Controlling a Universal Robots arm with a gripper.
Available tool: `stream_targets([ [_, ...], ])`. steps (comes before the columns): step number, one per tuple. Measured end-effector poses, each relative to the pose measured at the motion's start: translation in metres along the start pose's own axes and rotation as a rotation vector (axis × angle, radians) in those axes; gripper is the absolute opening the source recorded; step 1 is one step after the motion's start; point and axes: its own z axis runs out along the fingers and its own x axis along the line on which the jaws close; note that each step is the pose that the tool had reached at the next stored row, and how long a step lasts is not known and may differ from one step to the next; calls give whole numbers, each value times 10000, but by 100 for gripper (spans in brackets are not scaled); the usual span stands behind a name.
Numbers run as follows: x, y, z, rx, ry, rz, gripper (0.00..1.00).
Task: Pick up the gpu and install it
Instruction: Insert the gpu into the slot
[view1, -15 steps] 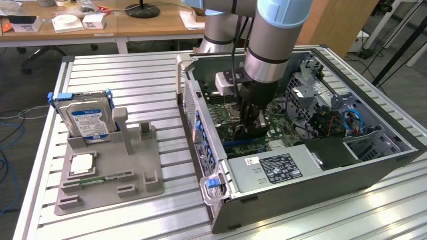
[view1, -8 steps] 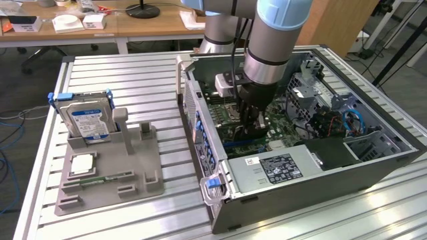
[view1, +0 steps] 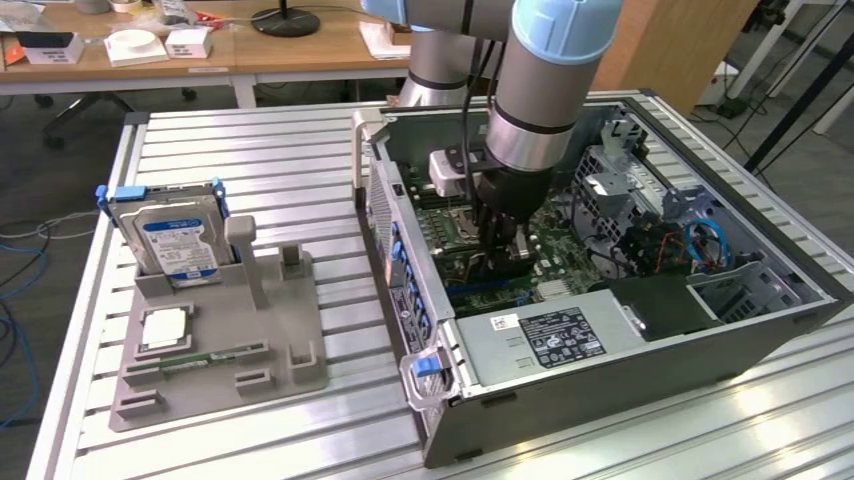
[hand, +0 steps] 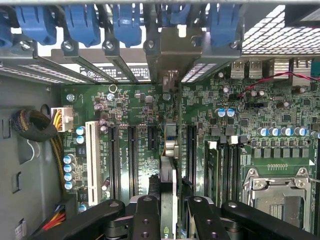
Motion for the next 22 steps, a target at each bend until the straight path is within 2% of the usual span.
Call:
stream_targets([
  [5, -1, 0, -1, 1, -3, 0, 26],
  [7, -4, -2, -13, 15, -30, 0, 26],
  [9, -2, -2, -35, 4, -4, 0, 26],
  [22, -1, -1, -36, 1, -3, 1, 26],
])
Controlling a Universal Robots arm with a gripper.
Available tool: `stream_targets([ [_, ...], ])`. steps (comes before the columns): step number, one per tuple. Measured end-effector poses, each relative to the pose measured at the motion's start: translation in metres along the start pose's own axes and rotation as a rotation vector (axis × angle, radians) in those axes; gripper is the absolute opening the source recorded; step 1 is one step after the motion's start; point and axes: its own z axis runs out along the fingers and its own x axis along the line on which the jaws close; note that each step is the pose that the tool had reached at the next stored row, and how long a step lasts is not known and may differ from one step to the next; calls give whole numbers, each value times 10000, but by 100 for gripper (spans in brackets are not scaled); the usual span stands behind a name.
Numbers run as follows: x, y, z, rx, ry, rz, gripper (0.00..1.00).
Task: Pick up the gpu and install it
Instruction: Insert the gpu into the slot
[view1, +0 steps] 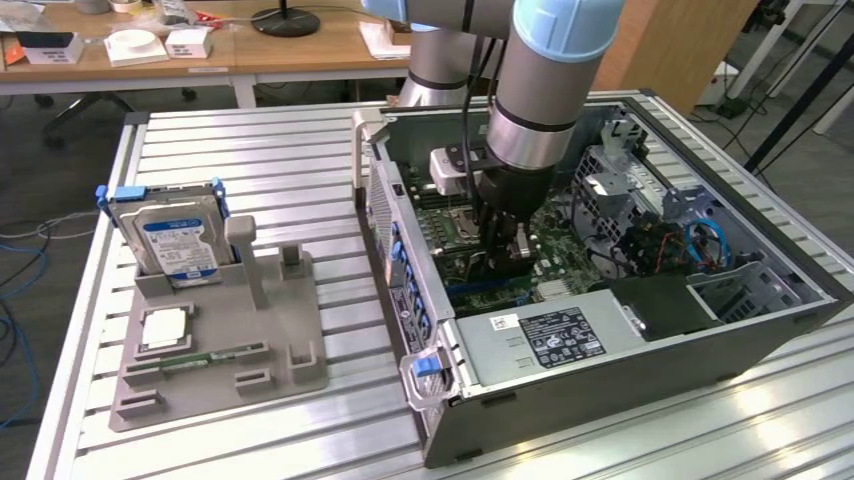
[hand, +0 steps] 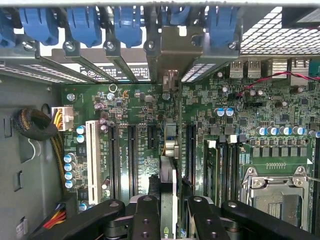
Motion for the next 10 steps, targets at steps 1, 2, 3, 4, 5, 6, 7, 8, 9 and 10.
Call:
stream_targets([
  [1, 1, 0, 0, 0, 0, 0, 26],
  [2, 1, 0, 0, 0, 0, 1, 26],
  [3, 1, 0, 1, 0, 1, 1, 26],
  [4, 1, 0, 1, 0, 1, 1, 26],
  [5, 2, 0, 4, 0, 1, 0, 26],
  [6, 1, 1, 8, 0, 0, -1, 26],
  [7, 0, 1, 12, -1, 2, -2, 26],
  [8, -1, 3, 16, -2, 5, -2, 26],
  [9, -2, 7, 21, 1, 6, 1, 26],
  [10, -3, 10, 27, 3, 7, 1, 26],
])
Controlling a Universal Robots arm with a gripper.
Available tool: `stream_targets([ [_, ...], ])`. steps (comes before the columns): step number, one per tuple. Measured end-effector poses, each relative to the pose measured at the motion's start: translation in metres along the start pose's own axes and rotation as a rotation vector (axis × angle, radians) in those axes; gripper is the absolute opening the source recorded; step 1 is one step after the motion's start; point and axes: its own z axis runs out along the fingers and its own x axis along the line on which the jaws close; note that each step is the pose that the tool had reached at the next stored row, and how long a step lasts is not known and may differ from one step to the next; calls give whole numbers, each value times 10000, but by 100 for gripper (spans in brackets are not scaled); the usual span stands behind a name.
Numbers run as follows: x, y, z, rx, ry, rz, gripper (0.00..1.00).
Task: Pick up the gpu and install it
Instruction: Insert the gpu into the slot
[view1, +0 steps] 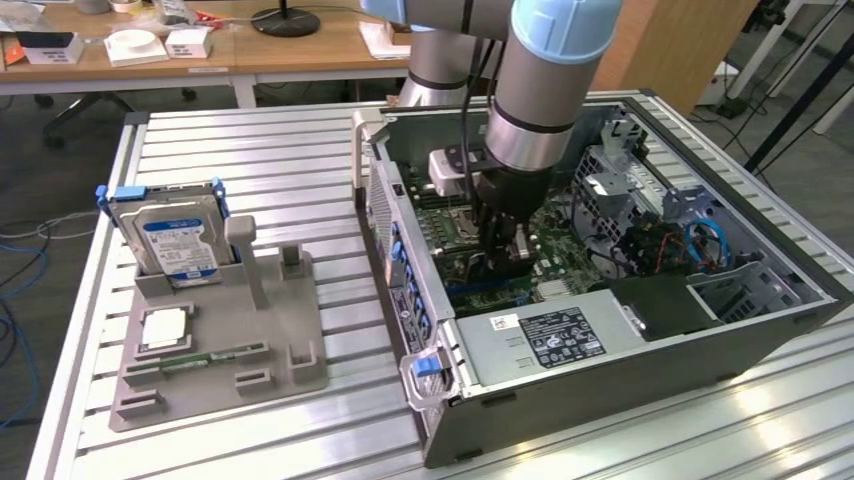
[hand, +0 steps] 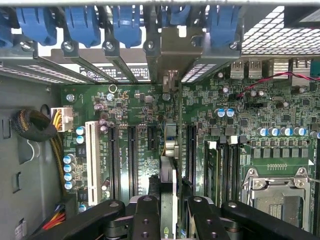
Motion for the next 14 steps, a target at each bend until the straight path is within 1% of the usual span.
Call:
stream_targets([
  [3, 0, 6, 15, 7, -1, -3, 26],
  [5, -1, 6, 11, 12, -14, -2, 26],
  [6, -3, 6, 10, 20, -30, -1, 26],
  [9, -1, 6, -5, 10, -9, -1, 26],
  [11, -1, 6, -21, 11, -10, -2, 26],
  [12, -2, 14, -22, 18, -8, 0, 26],
  [13, -4, 37, -20, 43, -11, -4, 26],
  [14, -3, 40, -4, 47, -9, -2, 26],
])
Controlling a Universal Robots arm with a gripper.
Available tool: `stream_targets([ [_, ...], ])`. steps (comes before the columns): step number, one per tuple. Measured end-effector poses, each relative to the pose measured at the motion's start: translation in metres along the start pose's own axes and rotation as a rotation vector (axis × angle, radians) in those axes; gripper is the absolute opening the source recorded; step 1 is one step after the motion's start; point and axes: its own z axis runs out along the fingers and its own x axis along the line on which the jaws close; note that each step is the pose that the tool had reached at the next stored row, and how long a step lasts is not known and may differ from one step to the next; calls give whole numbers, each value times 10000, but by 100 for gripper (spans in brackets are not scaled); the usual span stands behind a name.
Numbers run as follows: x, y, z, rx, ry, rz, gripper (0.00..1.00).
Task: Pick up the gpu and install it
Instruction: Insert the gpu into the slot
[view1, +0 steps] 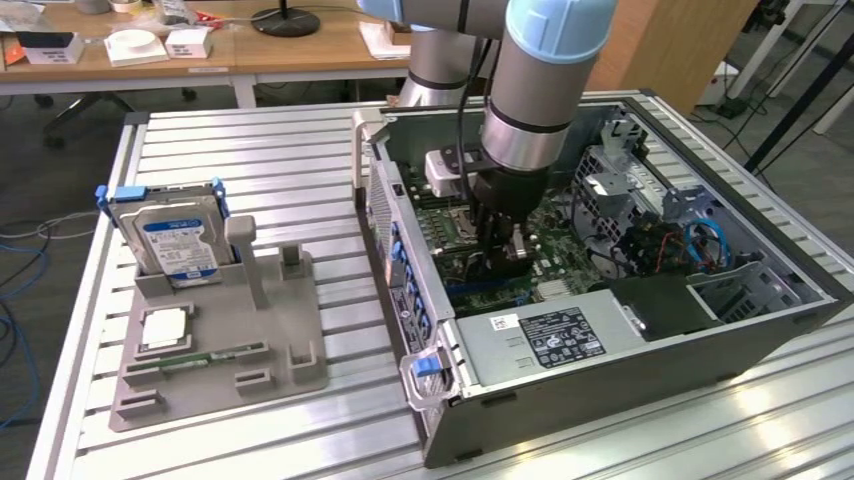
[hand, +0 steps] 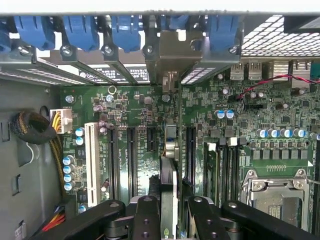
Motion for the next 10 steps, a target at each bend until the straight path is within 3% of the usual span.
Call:
stream_targets([
  [10, 0, 0, 32, -1, 4, -1, 26],
])
